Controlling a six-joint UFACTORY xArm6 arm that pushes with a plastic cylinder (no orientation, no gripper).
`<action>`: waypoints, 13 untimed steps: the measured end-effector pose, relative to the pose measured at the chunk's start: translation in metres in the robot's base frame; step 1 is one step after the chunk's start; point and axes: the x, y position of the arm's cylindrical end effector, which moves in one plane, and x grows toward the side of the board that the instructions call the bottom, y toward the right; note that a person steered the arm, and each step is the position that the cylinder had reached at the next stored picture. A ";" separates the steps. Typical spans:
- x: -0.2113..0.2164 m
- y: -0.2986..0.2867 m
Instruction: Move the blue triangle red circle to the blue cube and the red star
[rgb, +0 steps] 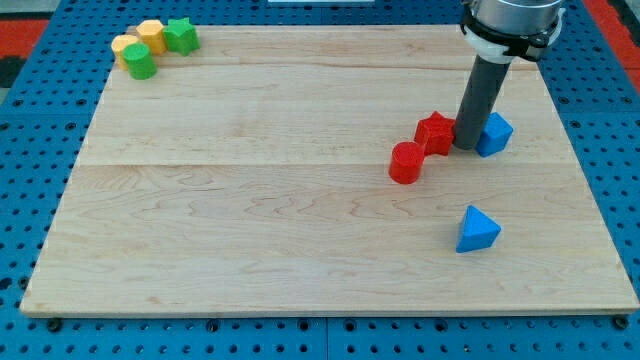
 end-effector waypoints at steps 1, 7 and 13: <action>0.044 -0.006; 0.063 -0.057; 0.097 -0.053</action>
